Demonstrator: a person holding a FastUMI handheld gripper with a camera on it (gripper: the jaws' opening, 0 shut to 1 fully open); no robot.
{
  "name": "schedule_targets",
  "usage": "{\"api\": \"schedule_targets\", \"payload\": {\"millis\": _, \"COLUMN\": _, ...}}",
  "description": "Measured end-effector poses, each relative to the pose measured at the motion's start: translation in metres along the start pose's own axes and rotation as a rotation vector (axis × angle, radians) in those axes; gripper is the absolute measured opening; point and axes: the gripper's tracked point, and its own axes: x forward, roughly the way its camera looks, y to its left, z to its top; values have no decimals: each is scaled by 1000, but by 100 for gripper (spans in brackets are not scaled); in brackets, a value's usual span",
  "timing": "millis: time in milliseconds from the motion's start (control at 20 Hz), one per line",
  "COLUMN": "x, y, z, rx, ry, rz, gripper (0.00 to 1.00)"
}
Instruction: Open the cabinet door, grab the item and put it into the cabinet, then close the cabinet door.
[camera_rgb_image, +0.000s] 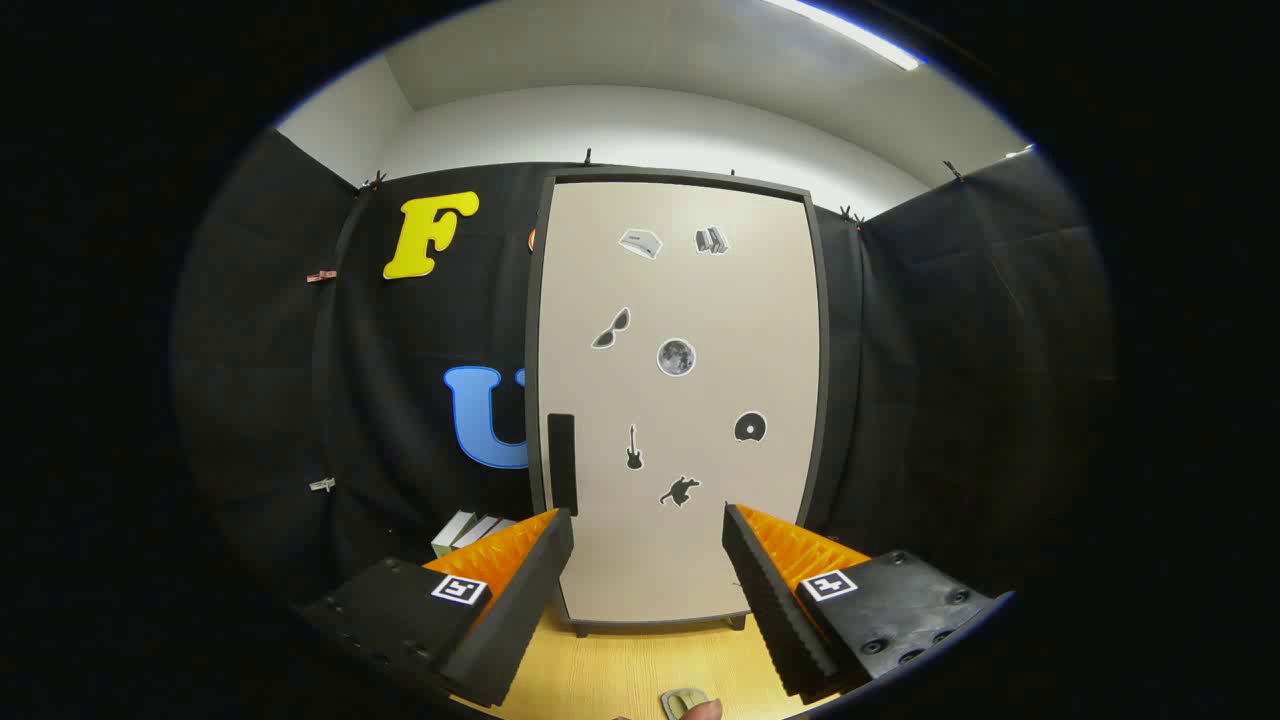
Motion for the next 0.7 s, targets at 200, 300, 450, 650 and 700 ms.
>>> {"api": "schedule_targets", "payload": {"millis": 200, "x": -2, "y": 2, "z": -1, "rx": 1, "ry": 0, "rz": 5, "gripper": 98}}
{"api": "schedule_targets", "payload": {"millis": 300, "x": -2, "y": 5, "z": -2, "rx": -4, "ry": 2, "rz": 13, "gripper": 98}}
{"api": "schedule_targets", "payload": {"millis": 450, "x": -5, "y": 8, "z": -3, "rx": -9, "ry": 6, "rz": 23, "gripper": 98}}
{"api": "schedule_targets", "payload": {"millis": 650, "x": -5, "y": 6, "z": -3, "rx": -2, "ry": 1, "rz": 25, "gripper": 98}}
{"api": "schedule_targets", "payload": {"millis": 700, "x": -5, "y": 6, "z": -2, "rx": -1, "ry": 0, "rz": 24, "gripper": 98}}
